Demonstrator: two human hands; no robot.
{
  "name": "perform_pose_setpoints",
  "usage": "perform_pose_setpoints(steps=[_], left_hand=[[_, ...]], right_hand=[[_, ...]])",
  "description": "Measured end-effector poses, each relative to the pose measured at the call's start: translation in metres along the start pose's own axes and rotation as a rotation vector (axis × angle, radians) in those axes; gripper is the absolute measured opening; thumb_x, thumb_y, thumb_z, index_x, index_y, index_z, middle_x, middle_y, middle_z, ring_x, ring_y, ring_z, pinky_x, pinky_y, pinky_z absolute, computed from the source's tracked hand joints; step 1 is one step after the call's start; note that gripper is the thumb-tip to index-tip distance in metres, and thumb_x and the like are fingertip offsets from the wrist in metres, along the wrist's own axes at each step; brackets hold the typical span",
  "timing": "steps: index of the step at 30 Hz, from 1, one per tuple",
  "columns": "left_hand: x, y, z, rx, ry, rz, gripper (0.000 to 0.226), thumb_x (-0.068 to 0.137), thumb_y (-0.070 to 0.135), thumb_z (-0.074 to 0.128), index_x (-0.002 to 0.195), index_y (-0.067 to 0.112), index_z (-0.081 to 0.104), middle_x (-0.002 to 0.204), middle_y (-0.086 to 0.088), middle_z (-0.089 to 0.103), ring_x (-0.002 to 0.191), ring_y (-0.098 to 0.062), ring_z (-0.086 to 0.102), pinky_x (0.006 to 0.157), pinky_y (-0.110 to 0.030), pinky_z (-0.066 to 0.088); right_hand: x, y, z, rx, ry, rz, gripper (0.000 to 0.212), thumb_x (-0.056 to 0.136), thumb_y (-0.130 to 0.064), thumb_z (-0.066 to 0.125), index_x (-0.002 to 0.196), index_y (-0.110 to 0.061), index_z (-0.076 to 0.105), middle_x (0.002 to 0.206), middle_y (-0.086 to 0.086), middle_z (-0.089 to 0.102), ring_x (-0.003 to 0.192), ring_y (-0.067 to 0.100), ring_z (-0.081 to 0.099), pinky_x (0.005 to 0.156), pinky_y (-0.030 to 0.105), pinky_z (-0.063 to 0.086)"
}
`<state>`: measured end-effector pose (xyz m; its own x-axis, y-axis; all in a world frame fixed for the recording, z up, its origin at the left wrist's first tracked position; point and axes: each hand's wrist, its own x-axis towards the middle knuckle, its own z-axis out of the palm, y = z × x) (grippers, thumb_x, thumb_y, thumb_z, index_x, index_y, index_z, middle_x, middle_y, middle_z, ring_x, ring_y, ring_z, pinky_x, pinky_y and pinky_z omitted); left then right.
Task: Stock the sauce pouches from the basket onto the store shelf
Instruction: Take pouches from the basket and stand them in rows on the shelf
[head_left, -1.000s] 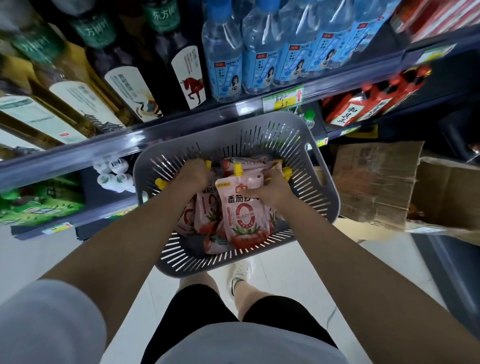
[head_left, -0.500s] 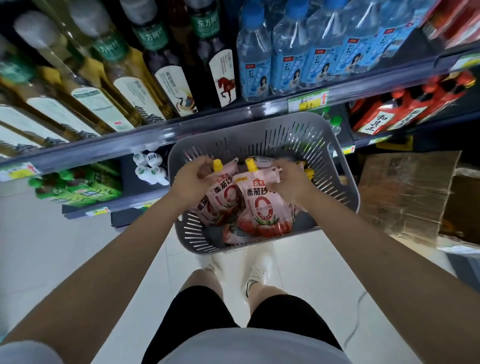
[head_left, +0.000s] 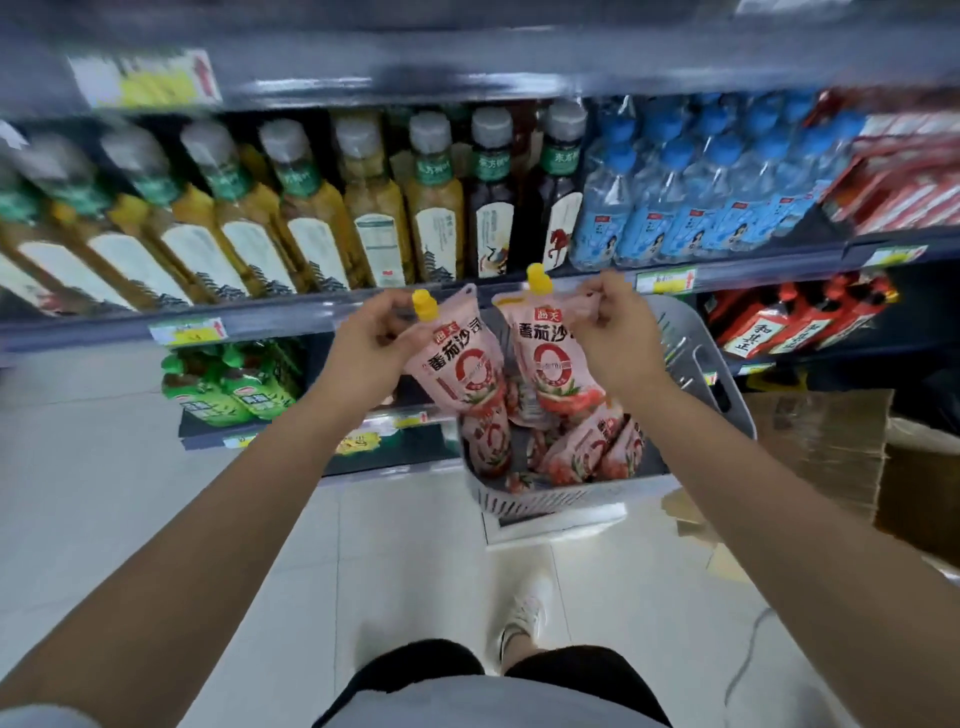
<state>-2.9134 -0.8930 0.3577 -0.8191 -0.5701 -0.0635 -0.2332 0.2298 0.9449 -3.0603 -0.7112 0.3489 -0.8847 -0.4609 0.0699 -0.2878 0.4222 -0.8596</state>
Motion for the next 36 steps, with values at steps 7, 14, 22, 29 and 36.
perform_pose_setpoints(steps=[7, 14, 22, 29, 36], left_hand=[[-0.033, 0.028, -0.108, 0.046, 0.101, 0.213, 0.028, 0.090, 0.020, 0.063, 0.087, 0.048, 0.056, 0.077, 0.004, 0.055, 0.075, -0.001, 0.058, 0.067, -0.019, 0.046], [-0.058, 0.049, -0.217, 0.147, 0.185, 0.342, 0.021, 0.089, 0.018, 0.063, 0.091, 0.039, 0.064, 0.090, 0.014, 0.068, 0.080, 0.000, 0.064, 0.064, -0.018, 0.049], [-0.062, 0.089, -0.313, 0.183, 0.343, 0.517, 0.035, 0.091, 0.017, 0.059, 0.084, 0.051, 0.063, 0.080, 0.031, 0.065, 0.074, 0.010, 0.061, 0.060, -0.009, 0.047], [-0.014, 0.133, -0.351, 0.073, 0.512, 0.632, 0.020, 0.095, 0.016, 0.053, 0.103, 0.033, 0.061, 0.085, 0.020, 0.060, 0.071, 0.010, 0.058, 0.061, -0.007, 0.044], [0.080, 0.177, -0.360, -0.076, 0.611, 0.605, 0.019, 0.095, 0.014, 0.052, 0.105, 0.025, 0.063, 0.094, 0.003, 0.065, 0.081, -0.011, 0.063, 0.068, -0.029, 0.055]], right_hand=[[-0.029, -0.119, 0.049, 0.206, 0.053, -0.247, 0.014, 0.095, -0.003, 0.050, 0.087, -0.014, 0.045, 0.076, 0.003, 0.051, 0.065, 0.005, 0.045, 0.057, 0.013, 0.038], [-0.037, -0.216, 0.097, 0.316, 0.064, -0.266, 0.017, 0.091, -0.010, 0.059, 0.092, -0.021, 0.047, 0.102, 0.016, 0.065, 0.091, 0.027, 0.064, 0.076, 0.037, 0.054], [-0.037, -0.307, 0.144, 0.507, 0.157, -0.386, 0.010, 0.095, -0.018, 0.055, 0.087, -0.018, 0.049, 0.077, -0.004, 0.061, 0.065, -0.002, 0.059, 0.058, 0.022, 0.050], [0.000, -0.372, 0.146, 0.547, 0.175, -0.467, 0.012, 0.097, -0.024, 0.053, 0.090, -0.014, 0.049, 0.096, 0.020, 0.067, 0.088, 0.032, 0.067, 0.074, 0.046, 0.058], [0.066, -0.400, 0.141, 0.619, 0.191, -0.461, 0.013, 0.097, -0.023, 0.052, 0.085, -0.020, 0.047, 0.104, 0.025, 0.065, 0.094, 0.036, 0.066, 0.077, 0.043, 0.057]])
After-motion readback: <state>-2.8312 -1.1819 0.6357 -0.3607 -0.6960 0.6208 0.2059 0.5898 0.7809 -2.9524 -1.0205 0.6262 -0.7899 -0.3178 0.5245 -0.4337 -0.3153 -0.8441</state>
